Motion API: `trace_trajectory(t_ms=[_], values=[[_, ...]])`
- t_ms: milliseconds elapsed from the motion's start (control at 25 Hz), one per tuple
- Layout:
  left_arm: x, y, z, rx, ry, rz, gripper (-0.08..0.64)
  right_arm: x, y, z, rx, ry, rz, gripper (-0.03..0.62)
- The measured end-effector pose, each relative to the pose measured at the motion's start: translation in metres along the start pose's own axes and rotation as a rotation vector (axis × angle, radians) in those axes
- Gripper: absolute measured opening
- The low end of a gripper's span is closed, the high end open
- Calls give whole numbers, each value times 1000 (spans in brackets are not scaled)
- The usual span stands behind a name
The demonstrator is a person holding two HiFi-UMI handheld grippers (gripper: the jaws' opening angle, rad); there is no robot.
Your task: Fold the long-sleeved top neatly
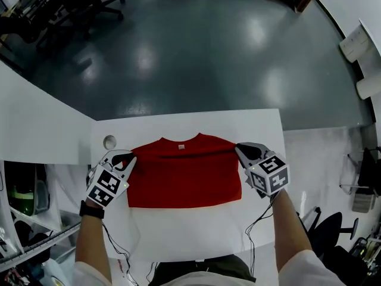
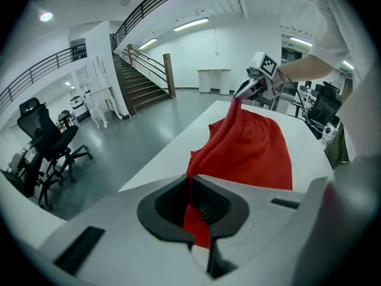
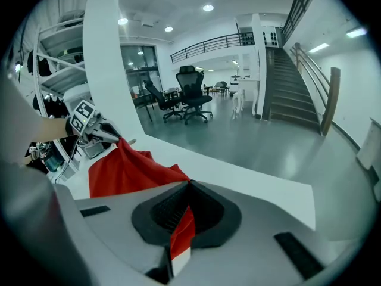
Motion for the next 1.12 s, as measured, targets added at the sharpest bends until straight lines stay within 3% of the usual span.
trace_trajectory(t_ms=[200, 320, 400, 560, 800, 1120], values=[[25, 15, -8, -35, 39, 9, 25, 25, -9, 1, 34, 50, -4, 17], [33, 26, -10, -86, 35, 73, 141, 42, -16, -3, 55, 75, -76, 31], [31, 31, -9, -126, 11, 99, 179, 48, -21, -4, 63, 56, -124, 113], [24, 34, -10, -131, -12, 140, 183, 42, -26, -1, 76, -11, -167, 114], [15, 45, -11, -164, 1, 265, 179, 30, -30, -2, 48, -18, -181, 80], [11, 37, -13, -163, 3, 265, 166, 28, -24, -3, 21, -38, -133, 60]])
Point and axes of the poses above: the fingertips, and each gripper's own axes: x forward along the fingers, y to its left, z out of its top, the point moved 10 cm from there along -x, backward along the fingers, and after that the axes turned 3 degrees about y, right-handed, at the moved point
